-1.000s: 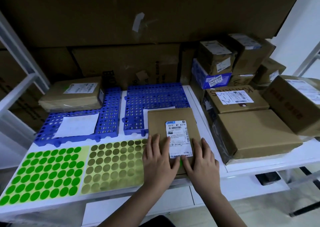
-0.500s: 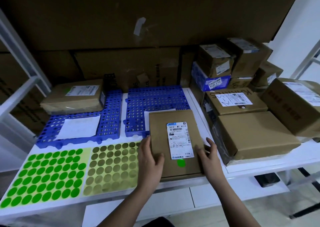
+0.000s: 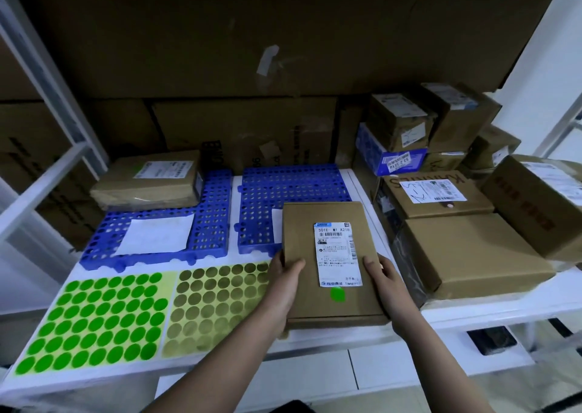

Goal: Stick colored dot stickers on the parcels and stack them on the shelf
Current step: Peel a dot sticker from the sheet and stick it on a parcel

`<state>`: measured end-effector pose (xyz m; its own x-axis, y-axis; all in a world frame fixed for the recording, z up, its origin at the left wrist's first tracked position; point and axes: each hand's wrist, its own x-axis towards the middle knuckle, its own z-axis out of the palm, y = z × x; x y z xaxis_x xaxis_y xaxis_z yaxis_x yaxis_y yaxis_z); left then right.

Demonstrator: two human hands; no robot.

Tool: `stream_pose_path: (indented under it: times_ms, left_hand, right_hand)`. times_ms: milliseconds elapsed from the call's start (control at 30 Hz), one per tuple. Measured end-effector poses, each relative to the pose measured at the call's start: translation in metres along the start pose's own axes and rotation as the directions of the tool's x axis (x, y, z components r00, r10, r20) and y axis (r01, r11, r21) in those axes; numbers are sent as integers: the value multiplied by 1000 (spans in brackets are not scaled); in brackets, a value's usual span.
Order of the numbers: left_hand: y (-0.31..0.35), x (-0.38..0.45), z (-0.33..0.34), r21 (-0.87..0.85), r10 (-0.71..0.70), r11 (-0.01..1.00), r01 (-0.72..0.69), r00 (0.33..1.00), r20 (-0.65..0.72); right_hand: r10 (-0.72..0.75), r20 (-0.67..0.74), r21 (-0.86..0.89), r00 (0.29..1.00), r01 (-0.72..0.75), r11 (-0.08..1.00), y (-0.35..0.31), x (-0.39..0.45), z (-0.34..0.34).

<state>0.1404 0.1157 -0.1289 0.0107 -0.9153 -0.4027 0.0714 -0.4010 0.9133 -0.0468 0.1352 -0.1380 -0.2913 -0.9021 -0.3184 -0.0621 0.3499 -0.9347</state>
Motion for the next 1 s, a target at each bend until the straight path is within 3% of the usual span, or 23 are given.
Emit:
stream_pose_path:
  times_ms: [133,367,500,600,700,867,1000]
  left_hand:
    - [22,9,-22,50,-31,998,30,999,18]
    - [60,25,-76,127,-179,980,152,956,234]
    - [64,25,-102,-12,-240,969,248,949,202]
    - [65,24,-116,-167,-230,954,250,965,128]
    - [65,21,-123,-395,-199,895,205,978,55]
    - [58,18,-118,-595,-182,794,124,983,-37]
    - [56,18,-120,-655,-179,752,75,979,-94]
  right_hand:
    - [-27,106,13,994,26,1000,-22,1,3]
    - [-9,268,-88,963,33,996,-73,23,9]
    - [40,317,-13,947,-38,999,-90,28,24]
    - [44,237,158,971,-83,984,-90,29,47]
    - [41,246,302,968,-116,946,-82,29,78]
    - [20,293,306,956,-114,945,-68,16,142]
    - [3,241,329,971,-85,940,-67,9,170]
